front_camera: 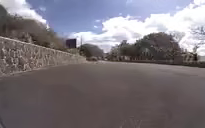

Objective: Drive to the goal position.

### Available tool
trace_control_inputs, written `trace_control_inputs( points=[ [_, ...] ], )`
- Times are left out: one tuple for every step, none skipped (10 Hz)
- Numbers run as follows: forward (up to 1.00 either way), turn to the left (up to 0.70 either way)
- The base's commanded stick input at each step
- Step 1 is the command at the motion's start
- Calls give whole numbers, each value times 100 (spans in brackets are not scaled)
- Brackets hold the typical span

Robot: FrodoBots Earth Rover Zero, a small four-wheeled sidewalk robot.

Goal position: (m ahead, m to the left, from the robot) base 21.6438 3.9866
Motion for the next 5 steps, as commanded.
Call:
trace_control_inputs(
  points=[
    [85, 1],
    [85, 1],
    [85, 1],
    [85, 1],
    [85, 1]
  ],
)
